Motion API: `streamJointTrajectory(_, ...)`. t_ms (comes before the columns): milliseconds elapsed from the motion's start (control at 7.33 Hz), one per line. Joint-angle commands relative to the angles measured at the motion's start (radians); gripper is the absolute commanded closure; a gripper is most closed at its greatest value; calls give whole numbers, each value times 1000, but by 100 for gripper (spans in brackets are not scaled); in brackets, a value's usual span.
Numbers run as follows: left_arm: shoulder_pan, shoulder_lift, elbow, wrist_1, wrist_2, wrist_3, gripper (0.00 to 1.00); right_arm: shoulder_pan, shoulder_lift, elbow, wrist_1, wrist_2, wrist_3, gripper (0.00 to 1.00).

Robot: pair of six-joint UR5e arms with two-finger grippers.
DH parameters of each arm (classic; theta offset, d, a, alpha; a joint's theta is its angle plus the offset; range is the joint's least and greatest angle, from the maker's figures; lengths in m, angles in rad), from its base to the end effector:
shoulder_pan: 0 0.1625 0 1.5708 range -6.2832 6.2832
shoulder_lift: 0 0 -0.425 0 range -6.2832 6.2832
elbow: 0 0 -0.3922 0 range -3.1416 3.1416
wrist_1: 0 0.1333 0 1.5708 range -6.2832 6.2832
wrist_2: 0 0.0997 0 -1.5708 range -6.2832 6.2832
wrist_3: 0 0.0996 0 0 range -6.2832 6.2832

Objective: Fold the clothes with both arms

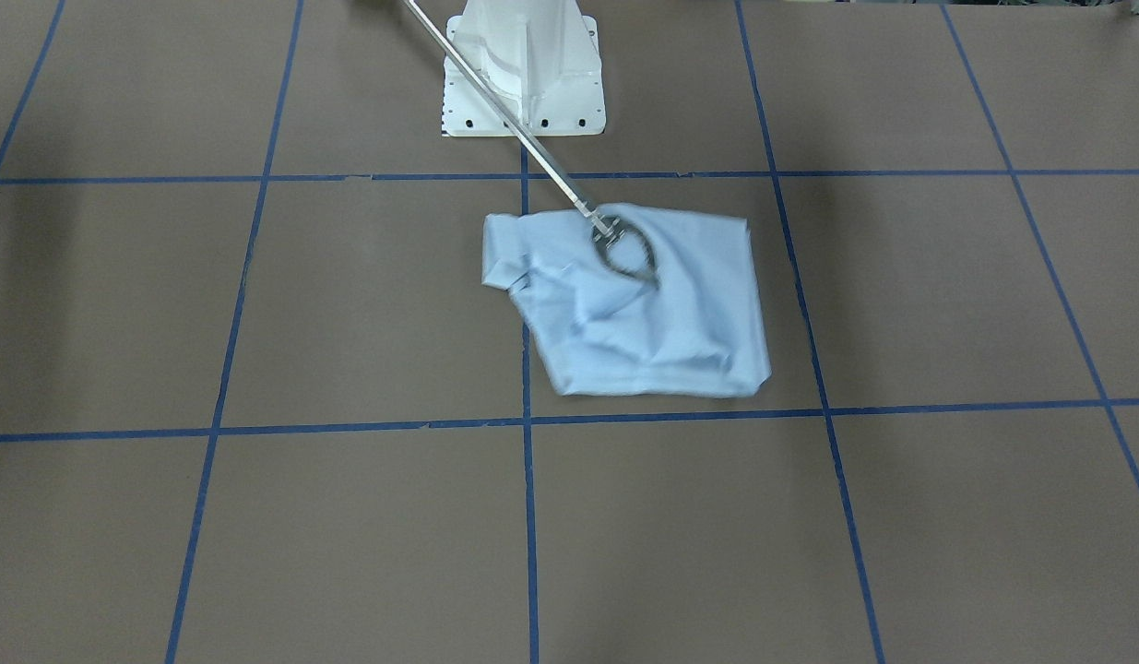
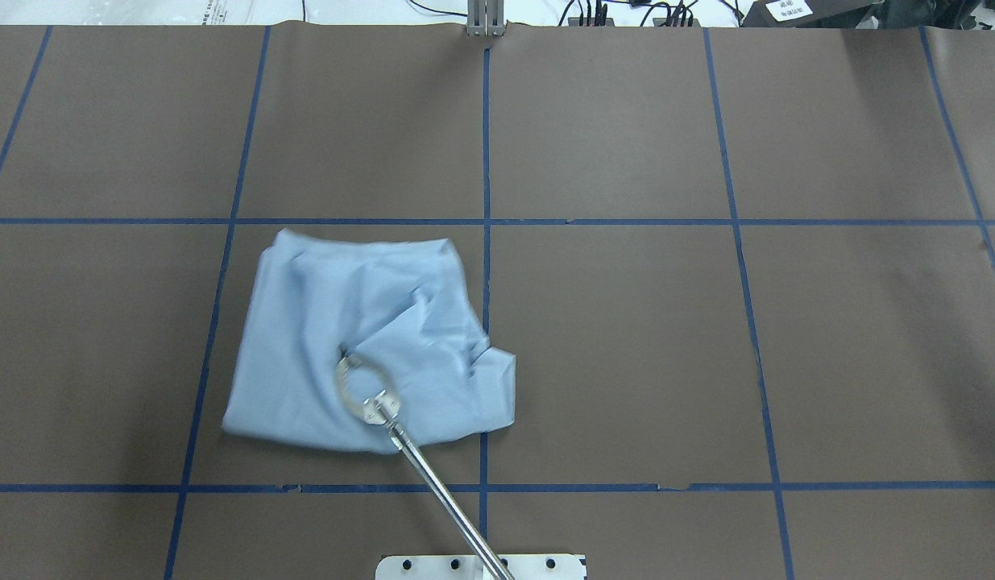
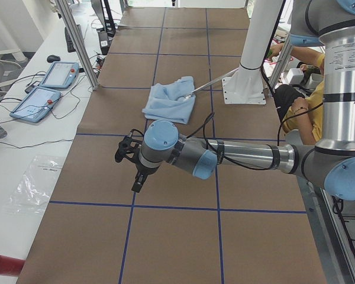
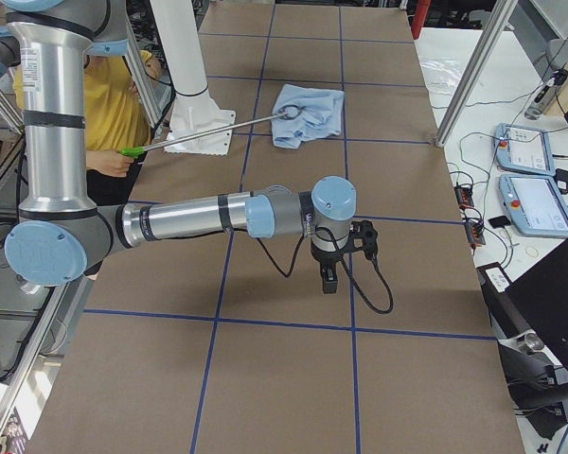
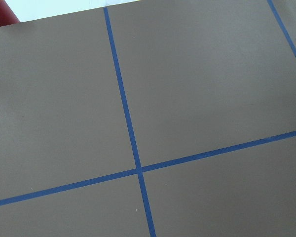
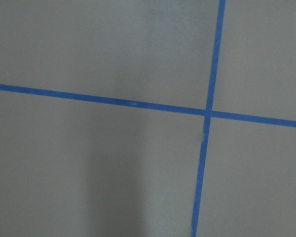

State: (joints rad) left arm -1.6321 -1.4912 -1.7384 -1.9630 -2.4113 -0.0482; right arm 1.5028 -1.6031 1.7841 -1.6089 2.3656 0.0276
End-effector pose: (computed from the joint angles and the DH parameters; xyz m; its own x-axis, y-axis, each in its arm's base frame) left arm -0.0882 -0.4715 0.5646 0.6835 0.2596 -0.6822 0.0874 0.8988 0.4296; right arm 0.0294 -0.4838 0.5715 0.6935 -0.1217 0.7101 0.0481 0.9913 0.1229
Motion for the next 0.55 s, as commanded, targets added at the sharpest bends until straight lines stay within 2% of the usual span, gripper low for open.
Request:
streamJointTrajectory(0,2,0,-22,-19,-2,-1,0,-1,0,0,18,1,1,0)
streamJointTrajectory(409,5,2,-15,-43,1,-2,0,-1,-1,8,20,0,-2,0)
